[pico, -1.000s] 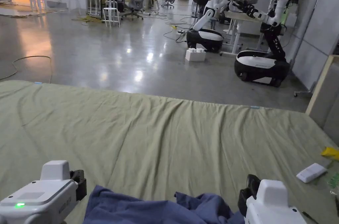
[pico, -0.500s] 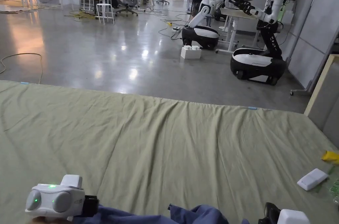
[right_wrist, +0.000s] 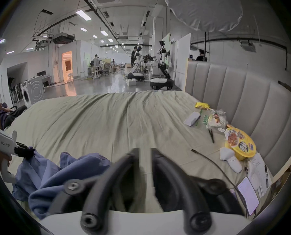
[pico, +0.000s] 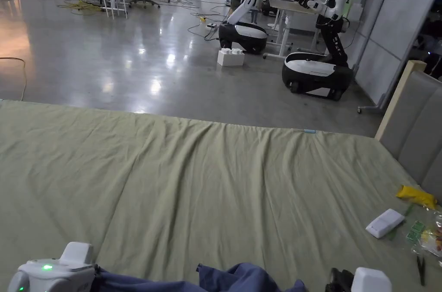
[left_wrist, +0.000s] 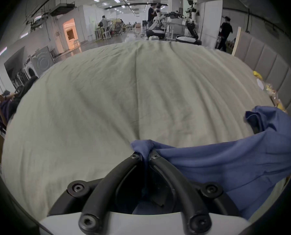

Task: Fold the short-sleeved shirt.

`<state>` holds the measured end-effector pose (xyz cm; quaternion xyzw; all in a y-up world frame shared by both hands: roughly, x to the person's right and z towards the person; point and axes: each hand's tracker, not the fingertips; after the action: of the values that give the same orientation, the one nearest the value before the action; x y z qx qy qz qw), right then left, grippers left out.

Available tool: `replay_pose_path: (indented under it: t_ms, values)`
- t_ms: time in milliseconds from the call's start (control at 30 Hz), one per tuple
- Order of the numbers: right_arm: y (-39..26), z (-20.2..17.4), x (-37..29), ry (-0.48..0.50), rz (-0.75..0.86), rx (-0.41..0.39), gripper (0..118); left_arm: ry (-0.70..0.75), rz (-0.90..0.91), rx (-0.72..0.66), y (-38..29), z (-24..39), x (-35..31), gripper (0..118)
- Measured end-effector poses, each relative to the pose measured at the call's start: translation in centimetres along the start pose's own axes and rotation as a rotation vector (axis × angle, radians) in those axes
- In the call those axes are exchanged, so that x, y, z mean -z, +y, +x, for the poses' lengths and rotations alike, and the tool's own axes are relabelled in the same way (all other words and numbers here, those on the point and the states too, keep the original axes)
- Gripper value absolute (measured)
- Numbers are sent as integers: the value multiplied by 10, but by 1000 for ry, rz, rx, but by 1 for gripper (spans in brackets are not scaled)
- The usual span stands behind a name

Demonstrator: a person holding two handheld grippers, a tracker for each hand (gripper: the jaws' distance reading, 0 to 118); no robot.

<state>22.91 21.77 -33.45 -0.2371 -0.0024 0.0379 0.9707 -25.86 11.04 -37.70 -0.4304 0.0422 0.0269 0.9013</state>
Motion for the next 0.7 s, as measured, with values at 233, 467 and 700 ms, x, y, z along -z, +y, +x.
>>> replay_pose_path:
  t_ms: [233, 467, 700]
  values:
    - [-1, 2, 80, 84, -301, 3, 67, -12, 96, -52, -8, 0, -46, 5]
    - [-49, -7, 128, 182, -554, 38, 42, -7, 189, -52, -18, -6, -93, 5]
    - [-46, -5, 93, 158, -415, 4, 3, 13, 229, -43, -21, -3, -128, 5]
